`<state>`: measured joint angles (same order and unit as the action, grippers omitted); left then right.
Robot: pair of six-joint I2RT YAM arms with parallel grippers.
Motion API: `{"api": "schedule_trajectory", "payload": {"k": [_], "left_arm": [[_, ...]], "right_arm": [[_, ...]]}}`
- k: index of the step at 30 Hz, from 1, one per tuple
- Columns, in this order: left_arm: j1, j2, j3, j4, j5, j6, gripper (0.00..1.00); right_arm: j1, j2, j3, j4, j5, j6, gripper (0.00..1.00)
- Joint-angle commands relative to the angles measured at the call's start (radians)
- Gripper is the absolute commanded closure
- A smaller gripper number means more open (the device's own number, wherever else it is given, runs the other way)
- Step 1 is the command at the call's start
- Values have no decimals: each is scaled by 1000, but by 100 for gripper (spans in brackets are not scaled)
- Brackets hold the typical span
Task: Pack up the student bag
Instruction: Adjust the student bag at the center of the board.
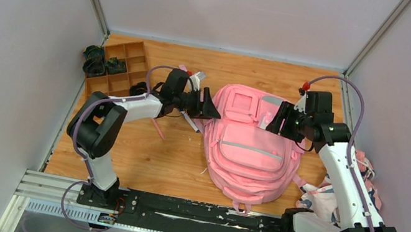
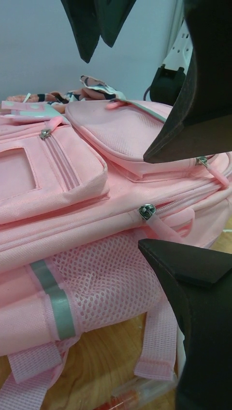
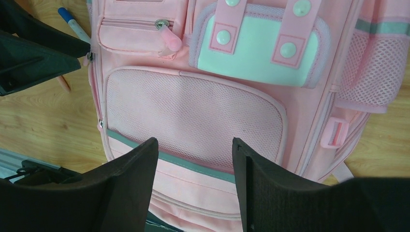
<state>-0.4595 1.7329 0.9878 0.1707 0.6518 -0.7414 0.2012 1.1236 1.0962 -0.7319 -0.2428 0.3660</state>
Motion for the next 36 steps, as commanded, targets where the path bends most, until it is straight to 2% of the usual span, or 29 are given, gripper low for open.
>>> {"api": "schedule_trajectory", "payload": {"k": [1, 7, 13, 16, 18, 28, 33, 35, 36], "left_arm": [[2, -22, -18, 71, 40, -20, 38], [4, -32, -26, 71, 30, -10, 63], [4, -35, -53, 70, 43, 14, 74], [3, -53, -70, 70, 47, 24, 74], [3, -73, -86, 70, 39, 32, 70], [4, -112, -118, 26, 22, 92, 63], [4, -135, -108, -57, -26, 142, 63], [4, -154, -106, -104, -62, 168, 63], [3, -167, -106, -125, -80, 178, 63]], "right_arm": [[16, -1, -21, -21, -22, -11, 39], [17, -2, -40, -24, -15, -13, 39], [22, -2, -43, -24, -29, -16, 38], [46, 10, -26, -40, -24, -20, 38], [99, 18, -3, -50, 5, -14, 37], [566, 156, 141, -34, 187, 0, 39], [671, 251, 169, 8, 198, 48, 43], [695, 290, 178, 12, 258, 93, 46], [697, 316, 187, 6, 287, 119, 50]]}}
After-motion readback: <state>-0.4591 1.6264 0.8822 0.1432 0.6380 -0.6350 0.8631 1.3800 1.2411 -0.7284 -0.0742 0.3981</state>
